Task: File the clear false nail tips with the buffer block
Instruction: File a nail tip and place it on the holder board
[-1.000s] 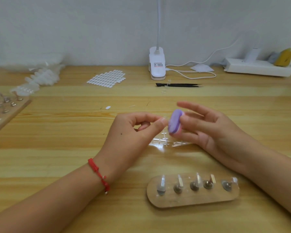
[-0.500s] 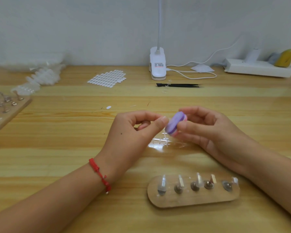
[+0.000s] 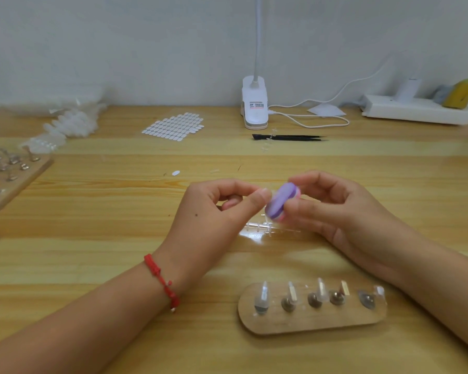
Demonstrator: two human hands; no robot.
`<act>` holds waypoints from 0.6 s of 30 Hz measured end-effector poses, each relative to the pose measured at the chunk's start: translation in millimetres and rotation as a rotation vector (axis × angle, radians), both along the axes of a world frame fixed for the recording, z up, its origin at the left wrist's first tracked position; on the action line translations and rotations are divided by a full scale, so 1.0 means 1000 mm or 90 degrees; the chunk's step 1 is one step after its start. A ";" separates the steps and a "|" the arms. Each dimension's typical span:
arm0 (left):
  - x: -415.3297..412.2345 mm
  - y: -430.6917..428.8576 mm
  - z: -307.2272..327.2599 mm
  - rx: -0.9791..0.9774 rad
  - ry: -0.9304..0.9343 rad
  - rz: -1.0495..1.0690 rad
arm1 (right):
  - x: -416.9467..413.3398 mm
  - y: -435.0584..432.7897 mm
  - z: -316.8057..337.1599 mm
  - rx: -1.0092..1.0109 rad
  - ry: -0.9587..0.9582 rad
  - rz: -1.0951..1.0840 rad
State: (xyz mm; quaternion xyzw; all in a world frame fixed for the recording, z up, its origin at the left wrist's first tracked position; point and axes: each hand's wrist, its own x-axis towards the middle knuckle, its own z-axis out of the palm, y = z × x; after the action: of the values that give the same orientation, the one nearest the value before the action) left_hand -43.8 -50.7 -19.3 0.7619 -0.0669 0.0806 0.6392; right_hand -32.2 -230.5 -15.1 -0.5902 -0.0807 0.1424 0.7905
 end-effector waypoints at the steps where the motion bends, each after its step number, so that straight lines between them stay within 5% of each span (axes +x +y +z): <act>1: 0.000 0.000 0.000 -0.001 0.005 -0.004 | 0.002 -0.001 0.000 0.041 0.017 -0.016; 6: 0.000 0.001 -0.001 0.000 0.006 0.008 | -0.001 0.000 0.000 -0.039 -0.011 0.013; 10: -0.001 0.000 -0.001 -0.003 0.018 -0.008 | 0.003 -0.004 0.001 0.078 0.042 -0.026; 15: -0.003 0.002 0.002 0.022 -0.010 -0.037 | -0.006 0.003 0.000 -0.095 -0.052 0.073; 18: -0.005 0.001 0.002 0.056 -0.020 -0.069 | -0.002 0.001 -0.001 -0.025 -0.028 0.030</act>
State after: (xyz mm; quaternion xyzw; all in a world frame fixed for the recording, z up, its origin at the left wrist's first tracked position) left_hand -48.4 -49.8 -17.3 0.7831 -0.1213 0.0547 0.6075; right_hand -34.0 -229.8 -16.0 -0.6063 -0.1089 0.1494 0.7734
